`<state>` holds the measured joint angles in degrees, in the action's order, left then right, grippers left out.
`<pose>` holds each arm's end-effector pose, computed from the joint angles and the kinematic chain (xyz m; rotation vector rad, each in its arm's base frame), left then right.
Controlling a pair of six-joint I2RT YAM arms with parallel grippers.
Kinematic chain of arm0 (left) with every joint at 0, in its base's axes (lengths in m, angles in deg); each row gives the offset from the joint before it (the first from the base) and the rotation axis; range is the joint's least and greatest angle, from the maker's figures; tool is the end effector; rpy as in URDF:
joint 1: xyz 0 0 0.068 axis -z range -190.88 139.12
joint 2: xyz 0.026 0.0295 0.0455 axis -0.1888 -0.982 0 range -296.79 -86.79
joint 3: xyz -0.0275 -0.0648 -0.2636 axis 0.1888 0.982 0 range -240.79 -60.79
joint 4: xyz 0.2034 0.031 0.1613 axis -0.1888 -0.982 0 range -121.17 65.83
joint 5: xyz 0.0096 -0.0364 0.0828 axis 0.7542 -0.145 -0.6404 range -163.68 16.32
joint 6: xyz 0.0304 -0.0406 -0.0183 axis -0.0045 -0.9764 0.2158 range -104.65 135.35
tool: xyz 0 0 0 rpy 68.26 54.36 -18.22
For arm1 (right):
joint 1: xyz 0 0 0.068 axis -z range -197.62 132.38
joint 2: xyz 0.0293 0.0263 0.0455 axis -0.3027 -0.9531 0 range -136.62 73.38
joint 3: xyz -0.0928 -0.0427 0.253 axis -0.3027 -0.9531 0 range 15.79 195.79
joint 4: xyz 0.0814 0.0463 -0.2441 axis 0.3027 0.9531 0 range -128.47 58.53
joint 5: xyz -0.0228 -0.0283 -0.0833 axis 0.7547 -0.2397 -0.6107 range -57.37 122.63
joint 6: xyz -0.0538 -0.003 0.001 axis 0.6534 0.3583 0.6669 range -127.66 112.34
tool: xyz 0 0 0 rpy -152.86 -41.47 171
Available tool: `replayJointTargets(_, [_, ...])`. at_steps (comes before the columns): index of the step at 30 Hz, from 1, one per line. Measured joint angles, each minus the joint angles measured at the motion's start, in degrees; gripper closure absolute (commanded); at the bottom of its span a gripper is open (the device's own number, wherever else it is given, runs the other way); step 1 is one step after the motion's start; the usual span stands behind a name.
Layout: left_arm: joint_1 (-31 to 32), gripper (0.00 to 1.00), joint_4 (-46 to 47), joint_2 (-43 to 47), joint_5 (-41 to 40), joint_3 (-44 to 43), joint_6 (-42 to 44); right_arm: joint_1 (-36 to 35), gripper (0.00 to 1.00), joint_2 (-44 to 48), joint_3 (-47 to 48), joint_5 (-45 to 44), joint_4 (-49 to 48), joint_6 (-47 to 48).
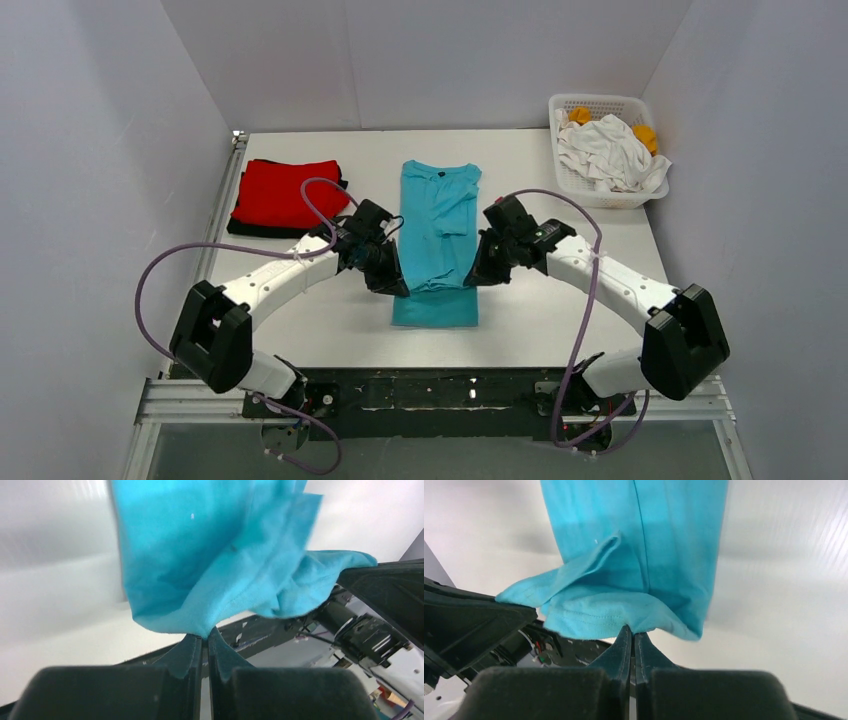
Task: Fold and stack the t-shirts
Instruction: Fold the folded rectangular tshirt in 1/3 of the way
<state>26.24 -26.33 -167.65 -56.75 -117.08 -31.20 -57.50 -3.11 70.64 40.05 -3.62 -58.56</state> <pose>0.2507 -0.2028 0.2782 0.0205 2.2413 -1.1648 0.2030 0.1757 0.2445 0.2092 2.7257 0.7101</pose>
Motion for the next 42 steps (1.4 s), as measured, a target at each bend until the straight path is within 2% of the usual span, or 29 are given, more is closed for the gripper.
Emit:
replayJointTargets(6, [-4.57, 1.0, -2.23, -8.9, -0.02, -9.49, 4.33, 3.78, 0.99, -8.87, 9.99, -0.46, -0.35, 5.03])
replayJointTargets(11, [-7.39, 1.0, -4.26, -16.68, -0.55, -17.51, 8.22, 5.68, 0.99, -14.67, 14.62, -1.51, -0.66, 7.13])
replayJointTargets(15, [-8.76, 1.0, -6.47, -21.38, -0.76, -21.81, 10.36, 7.13, 0.99, -18.43, 16.17, -2.6, -0.63, 7.72])
replayJointTargets(25, [-9.57, 1.0, -7.13, -29.11, -1.92, -27.58, 13.03, 9.73, 0.99, -20.61, 16.44, -6.47, -4.37, 8.92])
replayJointTargets(28, [-9.81, 0.98, -8.63, -32.02, -4.42, -31.28, 14.01, 10.45, 0.99, -24.85, 18.51, -6.62, -5.11, 9.81])
replayJointTargets(29, [-10.03, 0.78, -9.07, -32.79, -5.05, -32.3, 14.23, 10.75, 0.82, -27.76, 19.96, -6.6, -5.64, 10.54])
replayJointTargets(30, [-10.19, 0.66, -9.25, -33.31, -5.46, -32.98, 14.38, 10.93, 0.72, -29.14, 20.5, -6.6, -5.95, 10.86])
replayJointTargets(31, [-10.4, 0.08, -9.66, -34.25, -6.16, -34.1, 14.21, 11.15, 0.44, -30.73, 21.57, -6.64, -6.25, 11.1])
replayJointTargets(32, [-10.51, 0.02, -9.84, -34.69, -6.64, -34.34, 14.8, 11.43, 0.27, -31.69, 22.95, -6.75, -6.05, 12.04])
replayJointTargets(34, [-11.45, 0.02, -10.67, -35.52, -5.81, -37.07, 15.23, 12.13, 0.19, -32.33, 26.43, -7.28, -5.53, 12.94])
replayJointTargets(37, [-12.07, 0.02, -9.51, -32.04, -3.87, -38.01, 15.37, 12.37, 0.17, -26.29, 21.22, -6.19, -8.9, 12.63])
replayJointTargets(38, [-12.15, 0.02, -8.55, -27.63, -3.48, -33.86, 14.95, 12.39, 0.17, -21.05, 16.72, -4.87, -9.66, 12.46])
replayJointTargets(42, [-12.15, 0.02, -7.02, -13.33, -1.7, -15.47, 12.02, 11.26, 0.16, -9.81, 4.98, -0.04, -14.29, 12.22])
